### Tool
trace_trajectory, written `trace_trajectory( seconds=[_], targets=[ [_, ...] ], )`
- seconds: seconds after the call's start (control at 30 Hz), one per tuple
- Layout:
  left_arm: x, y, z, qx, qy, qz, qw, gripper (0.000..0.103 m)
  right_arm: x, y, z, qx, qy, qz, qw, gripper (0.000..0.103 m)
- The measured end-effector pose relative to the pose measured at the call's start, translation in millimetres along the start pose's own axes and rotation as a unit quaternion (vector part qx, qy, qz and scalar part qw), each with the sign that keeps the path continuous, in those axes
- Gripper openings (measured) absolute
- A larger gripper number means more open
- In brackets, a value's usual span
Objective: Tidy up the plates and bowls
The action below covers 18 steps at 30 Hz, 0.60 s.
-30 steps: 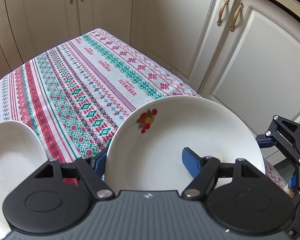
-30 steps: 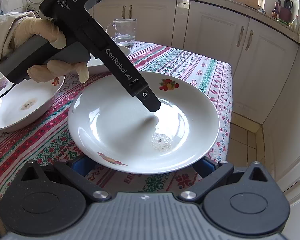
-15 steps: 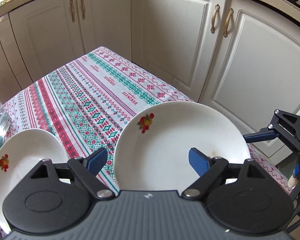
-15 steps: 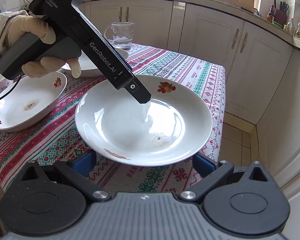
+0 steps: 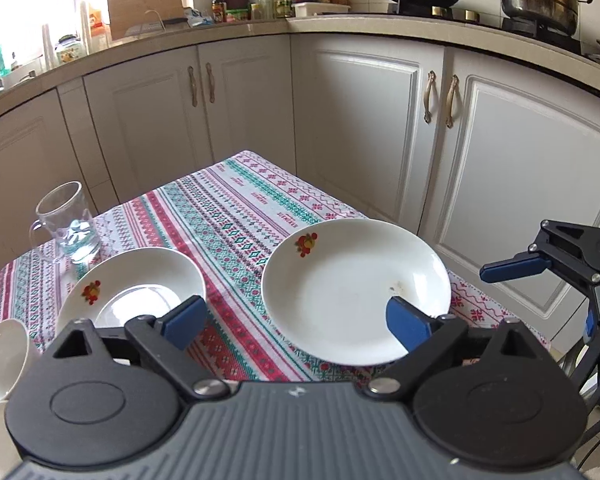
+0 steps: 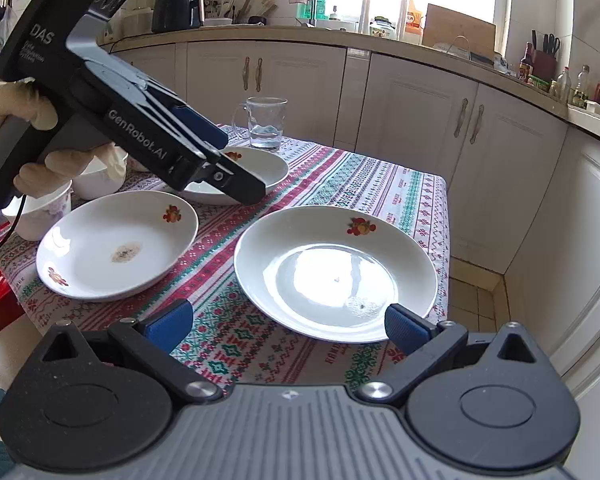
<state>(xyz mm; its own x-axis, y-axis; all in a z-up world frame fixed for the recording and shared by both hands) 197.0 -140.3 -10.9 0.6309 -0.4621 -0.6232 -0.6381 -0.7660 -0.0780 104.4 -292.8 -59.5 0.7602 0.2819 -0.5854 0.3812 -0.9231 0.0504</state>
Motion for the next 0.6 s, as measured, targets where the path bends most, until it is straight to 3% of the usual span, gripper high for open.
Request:
trace_trajectory(
  seconds=[0.23, 0.6],
  targets=[
    [-40, 0, 41, 0.01, 0.014, -0.062, 0.998, 0.096, -6, -30, -1, -0.008, 0.009, -0.013, 1.0, 0.103],
    [-62, -22, 95, -0.085, -0.037, -0.087, 0.9919, 0.096, 8, -61, 8, 0.0, -0.001, -0.035, 0.999, 0.103]
  ],
)
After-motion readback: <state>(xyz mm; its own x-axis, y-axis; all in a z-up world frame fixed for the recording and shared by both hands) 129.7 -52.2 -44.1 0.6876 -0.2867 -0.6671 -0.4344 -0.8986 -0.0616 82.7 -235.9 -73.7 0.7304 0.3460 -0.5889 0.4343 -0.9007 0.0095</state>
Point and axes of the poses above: each gripper's, at about its wrist camera, not at the fingertips, and x roughly the way its jaws point, y to its right, z to its underside, the point moved 5 cm from there along x, roughly the way its jaws point, and after that the axes turned 2 degrees about x, right-handed, at the moved point
